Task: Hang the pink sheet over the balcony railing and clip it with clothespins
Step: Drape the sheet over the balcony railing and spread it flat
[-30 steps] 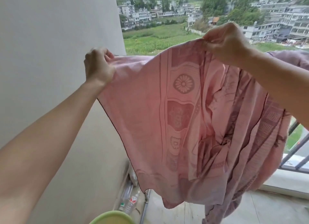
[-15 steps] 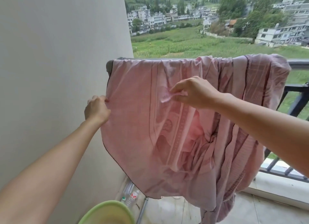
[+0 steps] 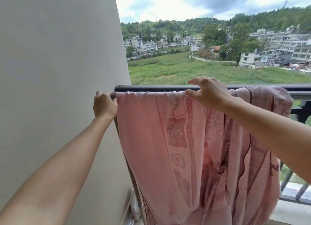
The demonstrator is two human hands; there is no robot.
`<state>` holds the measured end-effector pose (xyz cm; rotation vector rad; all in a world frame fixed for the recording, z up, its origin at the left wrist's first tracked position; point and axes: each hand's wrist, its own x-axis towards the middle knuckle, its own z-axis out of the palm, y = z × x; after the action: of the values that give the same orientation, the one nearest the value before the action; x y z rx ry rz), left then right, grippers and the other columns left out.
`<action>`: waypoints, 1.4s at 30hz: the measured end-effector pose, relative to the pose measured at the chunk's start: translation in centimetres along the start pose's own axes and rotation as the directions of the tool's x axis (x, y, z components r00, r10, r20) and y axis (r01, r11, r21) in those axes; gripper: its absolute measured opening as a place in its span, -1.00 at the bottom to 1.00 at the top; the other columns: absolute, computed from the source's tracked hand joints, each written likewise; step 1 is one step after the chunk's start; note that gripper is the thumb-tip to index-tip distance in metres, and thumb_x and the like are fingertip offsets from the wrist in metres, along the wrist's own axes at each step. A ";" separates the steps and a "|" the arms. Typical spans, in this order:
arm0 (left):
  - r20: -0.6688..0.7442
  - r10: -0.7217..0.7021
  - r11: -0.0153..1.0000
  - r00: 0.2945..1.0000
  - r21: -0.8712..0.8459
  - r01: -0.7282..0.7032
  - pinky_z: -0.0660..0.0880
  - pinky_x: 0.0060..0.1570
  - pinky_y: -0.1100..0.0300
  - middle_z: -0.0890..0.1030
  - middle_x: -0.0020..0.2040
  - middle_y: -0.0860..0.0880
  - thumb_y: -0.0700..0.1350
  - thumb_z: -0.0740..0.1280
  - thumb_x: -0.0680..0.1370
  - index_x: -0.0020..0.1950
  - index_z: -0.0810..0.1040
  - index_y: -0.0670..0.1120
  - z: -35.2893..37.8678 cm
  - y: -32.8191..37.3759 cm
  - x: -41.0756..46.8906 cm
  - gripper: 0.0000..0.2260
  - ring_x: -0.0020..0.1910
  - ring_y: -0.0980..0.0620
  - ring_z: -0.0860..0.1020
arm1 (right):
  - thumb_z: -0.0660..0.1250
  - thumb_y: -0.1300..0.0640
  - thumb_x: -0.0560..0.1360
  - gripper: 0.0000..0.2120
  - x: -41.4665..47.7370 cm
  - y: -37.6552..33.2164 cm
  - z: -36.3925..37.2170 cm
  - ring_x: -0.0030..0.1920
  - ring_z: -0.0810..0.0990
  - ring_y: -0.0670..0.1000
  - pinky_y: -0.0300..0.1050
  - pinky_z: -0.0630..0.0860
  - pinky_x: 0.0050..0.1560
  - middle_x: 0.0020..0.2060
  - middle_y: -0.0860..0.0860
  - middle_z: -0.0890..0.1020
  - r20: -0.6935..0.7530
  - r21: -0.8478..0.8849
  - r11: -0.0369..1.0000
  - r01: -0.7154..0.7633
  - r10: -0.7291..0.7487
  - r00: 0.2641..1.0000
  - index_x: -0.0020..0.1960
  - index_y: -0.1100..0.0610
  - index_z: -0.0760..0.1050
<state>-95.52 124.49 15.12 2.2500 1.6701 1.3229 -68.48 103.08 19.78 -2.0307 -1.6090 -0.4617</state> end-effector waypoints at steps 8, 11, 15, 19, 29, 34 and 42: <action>0.224 -0.276 0.868 0.935 -0.360 0.343 0.44 -0.31 0.17 0.53 -0.35 -0.01 0.11 0.42 0.45 -0.36 0.48 -0.09 1.0 0.9 -1.4 -0.67 -0.31 -0.06 0.49 | 0.22 -0.29 0.51 -0.62 3.2 -5.0 5.4 -0.21 0.58 0.02 -0.14 0.42 -0.27 -0.20 -0.03 0.66 0.127 -0.066 0.994 0.089 -0.080 0.989 0.05 -0.03 0.60; 0.264 -0.330 0.717 0.906 -0.554 0.423 0.41 -0.31 0.21 0.51 -0.39 0.02 -0.09 0.47 0.42 -0.40 0.46 -0.09 0.4 1.6 -0.9 -0.73 -0.35 0.00 0.46 | 0.23 -0.31 0.49 -0.64 3.2 -4.5 5.4 -0.27 0.56 -0.01 -0.20 0.33 -0.37 -0.30 -0.09 0.61 0.102 -0.084 0.993 0.082 -0.073 0.992 -0.01 -0.07 0.60; 0.332 -0.339 0.529 0.880 -0.707 0.470 0.32 -0.34 0.12 0.36 -0.40 -0.03 -0.19 0.34 0.40 -0.41 0.27 -0.04 -1.5 1.9 0.2 -0.72 -0.36 -0.02 0.33 | 0.30 -0.34 0.45 -0.66 3.0 -3.2 4.6 -0.33 0.52 -0.09 -0.21 0.34 -0.39 -0.35 -0.16 0.57 0.126 0.000 0.997 0.074 -0.073 0.989 0.05 -0.16 0.62; 0.548 -0.210 0.427 0.810 -0.693 0.580 0.22 -0.40 0.19 0.31 -0.40 -0.02 -0.24 0.27 0.34 -0.36 0.34 -0.05 -3.7 2.9 1.8 -0.85 -0.45 0.02 0.27 | 0.34 -0.33 0.43 -0.67 3.1 -1.9 4.5 -0.34 0.51 -0.20 -0.22 0.42 -0.38 -0.37 -0.19 0.59 0.140 0.065 0.997 0.046 -0.055 0.989 0.05 -0.17 0.63; 0.276 -0.387 0.706 0.880 -0.524 0.476 0.52 -0.24 0.23 0.64 -0.19 -0.06 -0.36 0.37 0.40 -0.27 0.60 -0.12 -0.5 1.4 3.7 -0.85 -0.15 -0.06 0.61 | 0.39 -0.23 0.44 -0.73 3.9 0.9 4.6 -0.26 0.65 -0.04 -0.05 0.61 -0.26 -0.32 -0.10 0.69 0.112 0.251 0.963 -0.101 0.075 0.991 -0.12 -0.05 0.71; 0.100 -0.093 0.995 0.991 -0.029 0.096 0.41 0.22 0.00 0.54 0.15 -0.13 -0.19 0.28 0.48 0.02 0.62 -0.06 0.8 4.1 1.3 -0.82 0.20 -0.17 0.46 | 0.39 -0.07 0.50 -0.82 3.4 2.5 3.4 -0.29 0.62 -0.05 -0.11 0.58 -0.31 -0.26 -0.06 0.71 0.042 0.208 0.973 -0.095 0.088 0.995 -0.09 0.01 0.70; 0.253 0.465 0.885 0.848 -0.109 -0.453 0.24 0.27 -0.07 0.54 0.28 -0.08 0.17 0.02 0.64 0.37 0.42 -0.04 8.4 17.0 -6.0 -0.56 0.25 -0.10 0.47 | -0.05 -0.43 0.53 -0.35 -0.6 13.6 -0.9 -0.28 0.60 0.06 -0.22 0.44 -0.33 -0.22 0.05 0.68 -0.016 -0.224 0.973 -0.049 0.046 0.999 0.06 0.02 0.59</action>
<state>-77.48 116.18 14.57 2.7628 1.0363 1.0242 -55.43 99.70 17.83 -2.2217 -1.5576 -0.6629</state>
